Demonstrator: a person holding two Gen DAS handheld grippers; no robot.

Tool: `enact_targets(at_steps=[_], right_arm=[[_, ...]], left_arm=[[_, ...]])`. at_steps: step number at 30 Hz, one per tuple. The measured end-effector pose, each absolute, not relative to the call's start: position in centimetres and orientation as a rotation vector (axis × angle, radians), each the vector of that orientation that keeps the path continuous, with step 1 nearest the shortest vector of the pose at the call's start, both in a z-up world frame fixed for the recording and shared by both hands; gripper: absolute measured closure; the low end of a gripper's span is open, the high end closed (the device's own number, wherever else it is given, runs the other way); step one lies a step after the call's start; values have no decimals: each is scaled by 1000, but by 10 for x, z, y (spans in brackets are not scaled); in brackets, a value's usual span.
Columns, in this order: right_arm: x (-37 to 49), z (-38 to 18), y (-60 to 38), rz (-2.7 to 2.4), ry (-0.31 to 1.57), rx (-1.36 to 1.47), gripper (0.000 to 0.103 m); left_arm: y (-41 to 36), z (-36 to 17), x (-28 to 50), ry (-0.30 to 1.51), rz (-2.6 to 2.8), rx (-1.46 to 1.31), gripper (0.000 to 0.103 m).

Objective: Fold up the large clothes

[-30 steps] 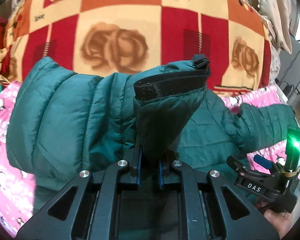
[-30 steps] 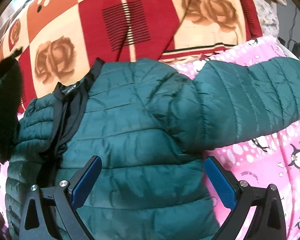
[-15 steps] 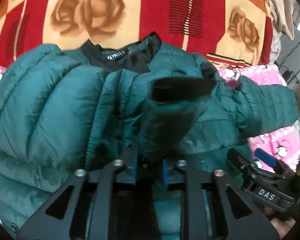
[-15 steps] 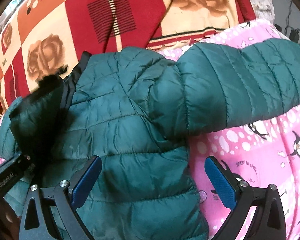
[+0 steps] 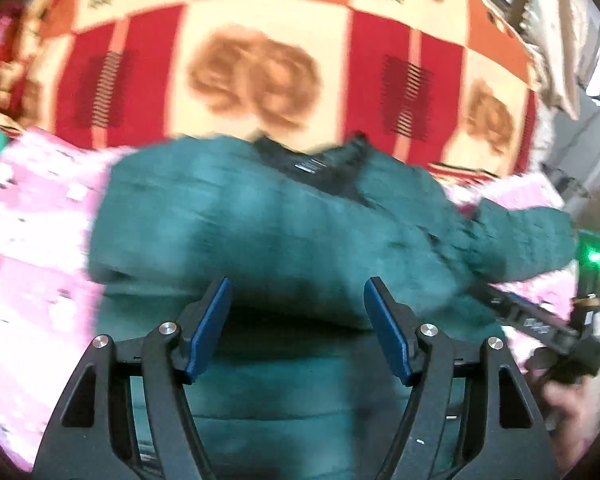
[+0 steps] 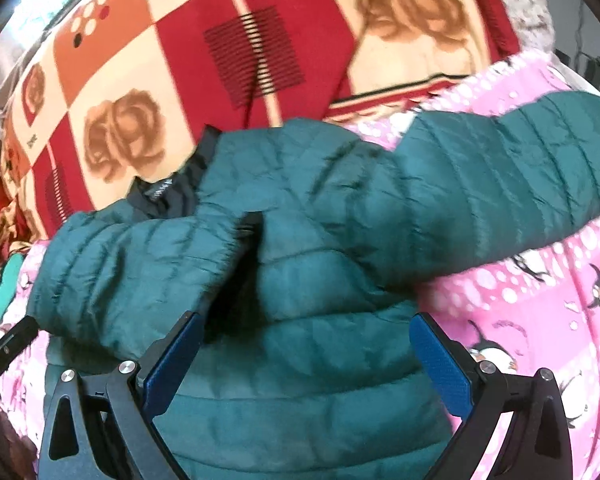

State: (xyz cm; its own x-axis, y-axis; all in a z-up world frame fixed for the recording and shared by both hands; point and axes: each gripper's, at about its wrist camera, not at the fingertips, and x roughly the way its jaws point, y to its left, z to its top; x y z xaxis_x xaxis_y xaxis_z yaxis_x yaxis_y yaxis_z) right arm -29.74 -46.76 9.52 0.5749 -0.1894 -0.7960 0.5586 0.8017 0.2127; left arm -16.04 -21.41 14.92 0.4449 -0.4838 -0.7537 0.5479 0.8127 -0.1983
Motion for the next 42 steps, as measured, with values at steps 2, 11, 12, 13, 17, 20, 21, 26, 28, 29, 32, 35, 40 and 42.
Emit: enact_targets(at_steps=[2, 11, 12, 13, 17, 20, 21, 26, 28, 29, 32, 35, 40, 42], right_arm=[[-287, 89, -462, -437, 872, 491, 1], [-241, 57, -445, -278, 842, 544, 67], [-240, 62, -442, -282, 825, 501, 71], [-240, 69, -441, -289, 803, 457, 79], [-244, 94, -452, -356, 737, 363, 81], [-240, 102, -476, -434, 715, 321, 83], [-239, 101, -483, -457, 718, 307, 83], [-210, 68, -503, -533, 803, 271, 84], [-205, 59, -507, -526, 827, 289, 83], [-210, 60, -509, -520, 832, 303, 83], [-224, 72, -514, -553, 817, 333, 54], [-237, 95, -507, -533, 766, 349, 46], [-213, 113, -473, -304, 770, 338, 38], [-194, 108, -460, -215, 801, 344, 38]], left_arm=[[-193, 151, -150, 867, -569, 92, 34], [-116, 136, -103, 903, -386, -52, 34], [-112, 136, -102, 903, -377, -56, 34], [-112, 136, -101, 903, -370, -59, 34], [-103, 134, -92, 907, -350, -82, 34], [-107, 129, -88, 916, -352, -90, 34], [-110, 126, -88, 924, -357, -84, 34], [-131, 113, -90, 955, -371, -24, 34], [-137, 112, -91, 957, -373, -17, 34], [-140, 112, -91, 958, -377, -21, 34], [-146, 118, -89, 941, -389, -37, 34], [-155, 124, -83, 920, -383, -42, 34], [-180, 119, -66, 920, -373, -37, 34], [-192, 112, -61, 932, -370, -17, 34]])
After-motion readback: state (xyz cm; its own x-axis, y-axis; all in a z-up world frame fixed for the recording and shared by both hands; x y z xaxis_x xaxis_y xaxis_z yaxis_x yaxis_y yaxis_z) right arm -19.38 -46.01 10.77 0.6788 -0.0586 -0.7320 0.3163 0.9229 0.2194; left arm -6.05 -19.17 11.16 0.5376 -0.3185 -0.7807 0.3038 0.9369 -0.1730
